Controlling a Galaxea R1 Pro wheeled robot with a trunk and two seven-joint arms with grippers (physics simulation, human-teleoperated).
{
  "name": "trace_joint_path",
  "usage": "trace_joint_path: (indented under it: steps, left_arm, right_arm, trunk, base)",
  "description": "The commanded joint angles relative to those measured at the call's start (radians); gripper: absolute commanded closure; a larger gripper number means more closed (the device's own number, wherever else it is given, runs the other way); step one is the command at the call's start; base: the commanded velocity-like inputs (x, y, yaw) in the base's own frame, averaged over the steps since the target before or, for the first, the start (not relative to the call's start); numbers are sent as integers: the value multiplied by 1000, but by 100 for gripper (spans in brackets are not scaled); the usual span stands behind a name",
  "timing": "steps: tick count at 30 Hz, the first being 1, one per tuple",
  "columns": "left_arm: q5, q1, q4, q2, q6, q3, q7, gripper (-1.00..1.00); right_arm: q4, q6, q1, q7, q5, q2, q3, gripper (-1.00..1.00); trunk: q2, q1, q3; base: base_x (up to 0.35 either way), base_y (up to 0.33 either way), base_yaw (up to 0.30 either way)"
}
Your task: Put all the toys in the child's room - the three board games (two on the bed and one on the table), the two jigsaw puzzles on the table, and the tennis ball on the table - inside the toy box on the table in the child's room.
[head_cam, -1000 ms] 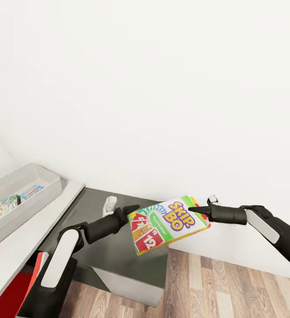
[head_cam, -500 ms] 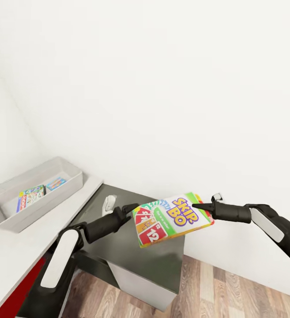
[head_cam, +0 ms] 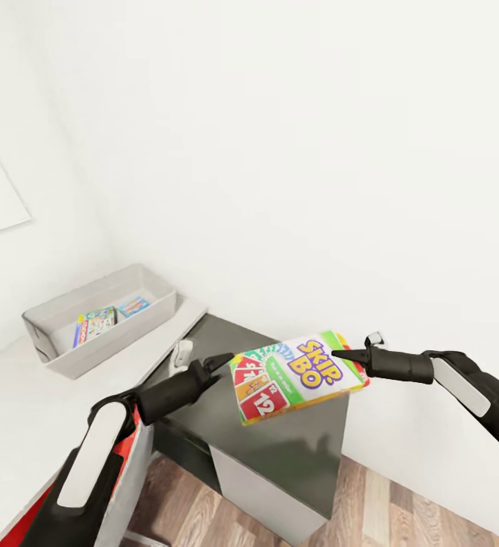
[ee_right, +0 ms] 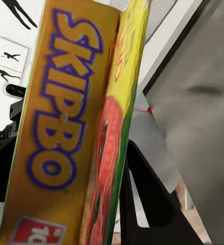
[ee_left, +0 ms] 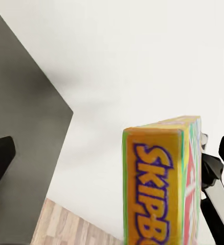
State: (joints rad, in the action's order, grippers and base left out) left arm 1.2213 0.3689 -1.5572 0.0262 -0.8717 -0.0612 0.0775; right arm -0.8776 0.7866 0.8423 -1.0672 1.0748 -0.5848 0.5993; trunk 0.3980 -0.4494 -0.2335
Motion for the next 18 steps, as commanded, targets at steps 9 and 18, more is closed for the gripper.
trace_joint_path:
  steps: [9,18]
  left_arm:
    - [9,-34,-23,-54,-2,23,-54,-100]
    - [8,-57,-26,-66,-1,55,-68,-100]
  right_arm:
    - [0,6,1,1,10,0,4,100]
    - [0,8,1,0,10,-2,4,100]
  trunk:
    - [2,-1,3]
    - [2,-1,8]
  base:
    - [0,0,272]
    - [0,0,274]
